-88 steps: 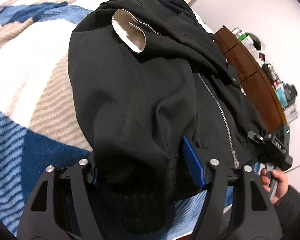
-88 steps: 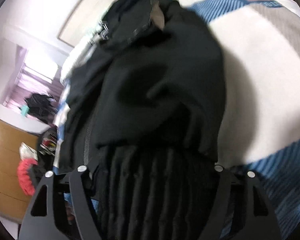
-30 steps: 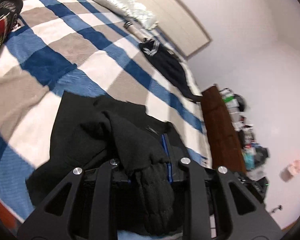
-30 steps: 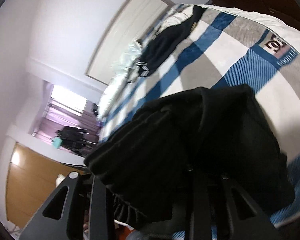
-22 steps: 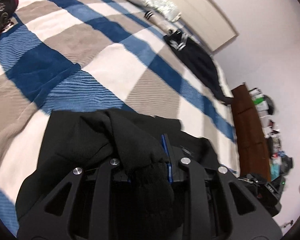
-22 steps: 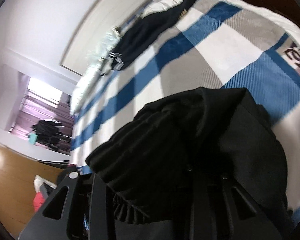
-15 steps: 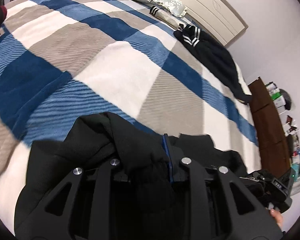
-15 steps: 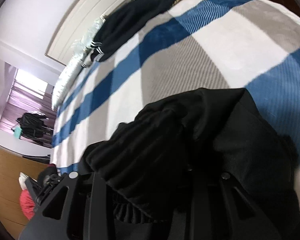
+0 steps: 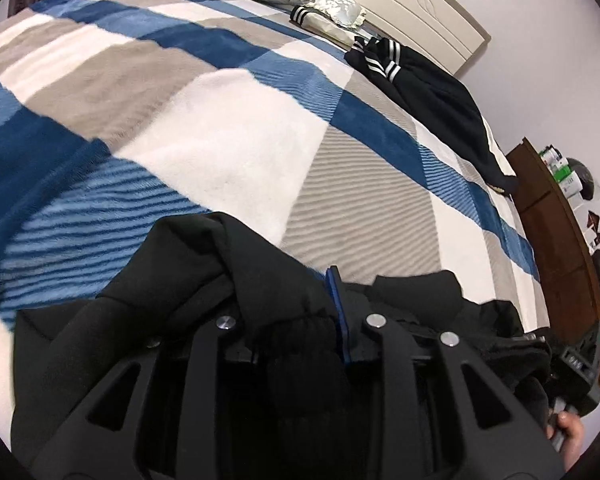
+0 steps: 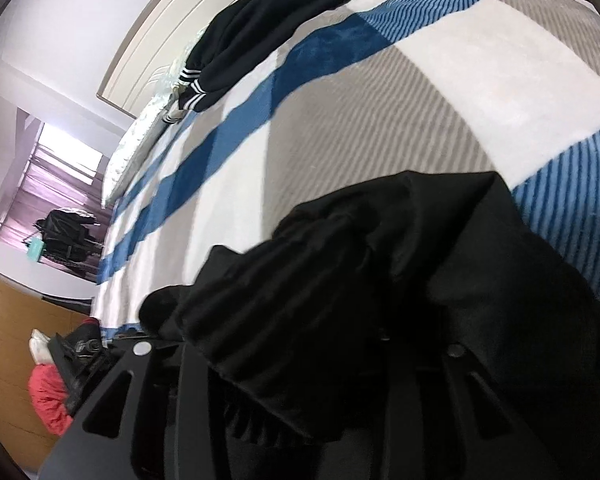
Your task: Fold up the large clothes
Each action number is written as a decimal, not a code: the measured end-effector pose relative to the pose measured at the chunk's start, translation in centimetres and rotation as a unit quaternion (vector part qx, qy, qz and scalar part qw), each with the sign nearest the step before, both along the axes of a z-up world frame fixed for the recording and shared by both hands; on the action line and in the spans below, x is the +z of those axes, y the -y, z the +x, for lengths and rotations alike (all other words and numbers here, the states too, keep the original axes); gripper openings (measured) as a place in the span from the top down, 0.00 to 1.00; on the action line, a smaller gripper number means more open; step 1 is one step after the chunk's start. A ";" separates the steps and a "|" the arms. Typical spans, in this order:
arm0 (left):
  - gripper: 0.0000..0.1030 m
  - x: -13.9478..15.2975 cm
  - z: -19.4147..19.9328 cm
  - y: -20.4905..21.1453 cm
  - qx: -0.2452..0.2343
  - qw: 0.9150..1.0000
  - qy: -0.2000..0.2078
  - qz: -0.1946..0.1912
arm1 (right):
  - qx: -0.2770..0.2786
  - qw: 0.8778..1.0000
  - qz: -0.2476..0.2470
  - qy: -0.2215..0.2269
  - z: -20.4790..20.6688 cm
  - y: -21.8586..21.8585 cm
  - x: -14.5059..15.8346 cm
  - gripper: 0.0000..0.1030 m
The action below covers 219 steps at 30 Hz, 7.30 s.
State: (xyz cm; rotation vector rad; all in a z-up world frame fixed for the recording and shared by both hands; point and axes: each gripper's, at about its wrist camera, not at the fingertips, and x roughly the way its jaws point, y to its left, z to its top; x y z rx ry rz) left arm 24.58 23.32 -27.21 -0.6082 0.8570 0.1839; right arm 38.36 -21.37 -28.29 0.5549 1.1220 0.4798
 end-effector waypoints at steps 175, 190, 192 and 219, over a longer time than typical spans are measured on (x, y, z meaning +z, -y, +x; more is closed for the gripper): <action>0.41 5.5 -14.0 17.4 -0.208 0.973 0.079 0.061 | -0.121 0.990 0.042 0.067 -16.4 8.3 1.9 0.51; 0.27 6.6 -24.3 4.4 -0.049 0.997 0.050 0.045 | -0.117 0.990 0.031 0.072 -16.1 7.7 3.7 0.55; 0.26 5.3 -26.2 2.2 0.008 0.999 0.043 -0.008 | -0.118 0.990 0.037 0.072 -16.4 8.1 3.5 0.55; 0.06 -0.5 -20.2 2.2 0.070 0.975 0.068 -0.200 | -0.102 0.989 0.087 0.070 -17.0 9.5 1.0 0.51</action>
